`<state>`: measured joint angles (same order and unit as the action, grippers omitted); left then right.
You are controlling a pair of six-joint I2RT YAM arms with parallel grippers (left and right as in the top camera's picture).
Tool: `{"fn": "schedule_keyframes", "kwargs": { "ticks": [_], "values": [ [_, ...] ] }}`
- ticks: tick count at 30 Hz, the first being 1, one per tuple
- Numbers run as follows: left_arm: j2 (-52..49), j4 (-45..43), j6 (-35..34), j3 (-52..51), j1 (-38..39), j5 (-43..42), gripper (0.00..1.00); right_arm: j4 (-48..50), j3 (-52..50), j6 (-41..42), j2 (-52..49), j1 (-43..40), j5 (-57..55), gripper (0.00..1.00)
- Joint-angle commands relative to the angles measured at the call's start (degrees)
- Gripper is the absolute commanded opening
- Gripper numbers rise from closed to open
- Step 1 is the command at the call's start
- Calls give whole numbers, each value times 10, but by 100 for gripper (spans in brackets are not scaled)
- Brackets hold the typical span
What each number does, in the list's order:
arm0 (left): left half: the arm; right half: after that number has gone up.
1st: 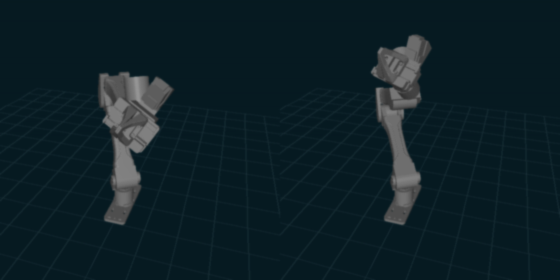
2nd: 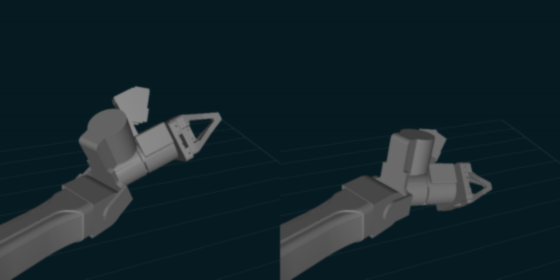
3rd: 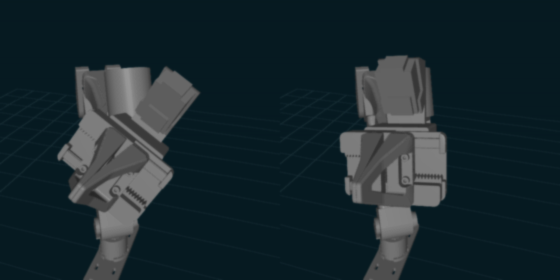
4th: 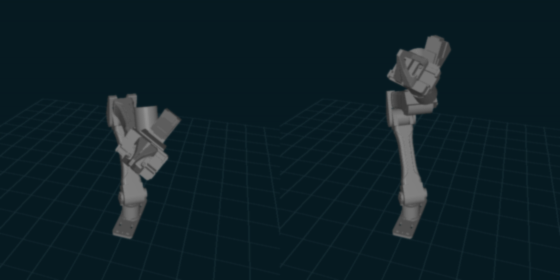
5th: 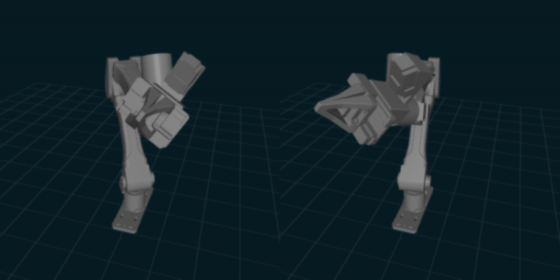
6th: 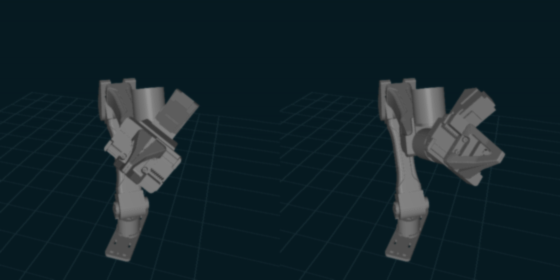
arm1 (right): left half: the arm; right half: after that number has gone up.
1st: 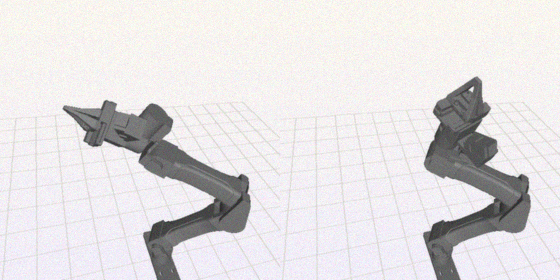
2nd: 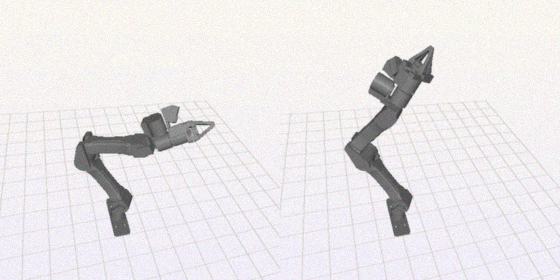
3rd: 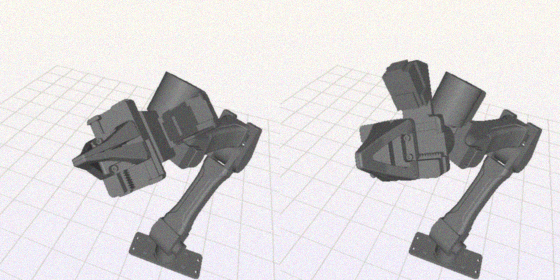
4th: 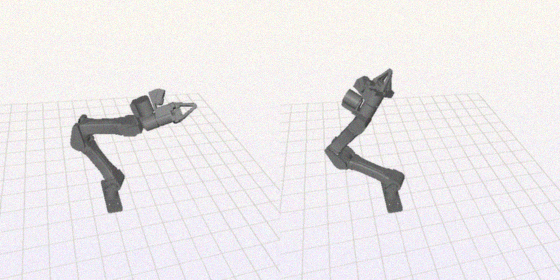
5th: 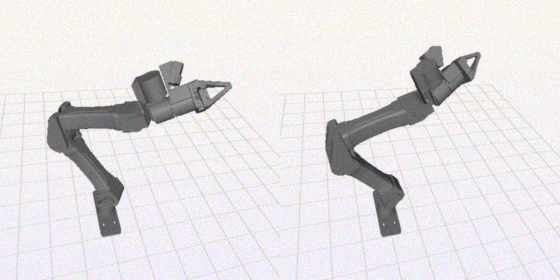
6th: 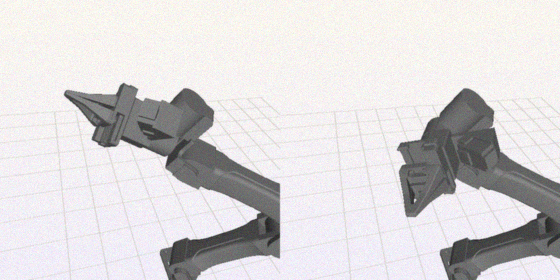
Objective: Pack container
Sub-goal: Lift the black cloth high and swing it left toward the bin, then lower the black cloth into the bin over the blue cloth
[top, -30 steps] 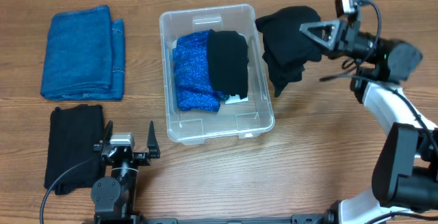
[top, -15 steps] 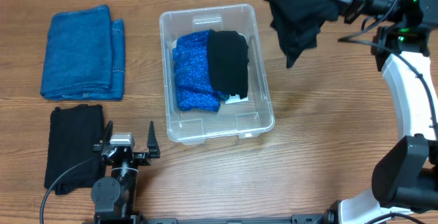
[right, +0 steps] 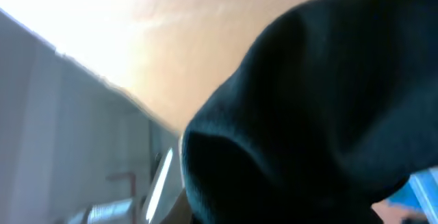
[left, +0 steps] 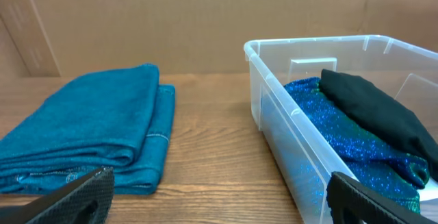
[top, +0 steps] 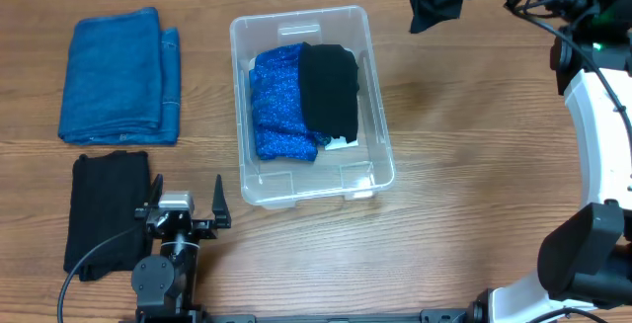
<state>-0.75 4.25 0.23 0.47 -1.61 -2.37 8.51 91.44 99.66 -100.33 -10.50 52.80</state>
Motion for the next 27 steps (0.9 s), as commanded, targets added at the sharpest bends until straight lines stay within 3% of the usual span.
{"fn": "schedule_keyframes", "kwargs": {
  "ticks": [1, 7, 16, 20, 23, 27],
  "values": [
    [4, 0, 11, -2, -3, 0, 100, -56, 13, -136, 16, -1, -104, 4],
    [4, 0, 11, -2, -3, 0, 100, -228, 13, -292, 16, -1, -236, 4],
    [4, 0, 11, -2, -3, 0, 100, -468, 13, -549, 16, -1, -607, 4],
    [4, 0, 11, -2, -3, 0, 100, -555, 13, -619, 16, -1, -748, 4],
    [4, 0, 11, -2, -3, 0, 100, -597, 13, -646, 16, -1, -776, 4],
    [4, 0, 11, -2, -3, 0, 100, -603, 13, -688, 17, 0, -697, 4]
  ]
}}
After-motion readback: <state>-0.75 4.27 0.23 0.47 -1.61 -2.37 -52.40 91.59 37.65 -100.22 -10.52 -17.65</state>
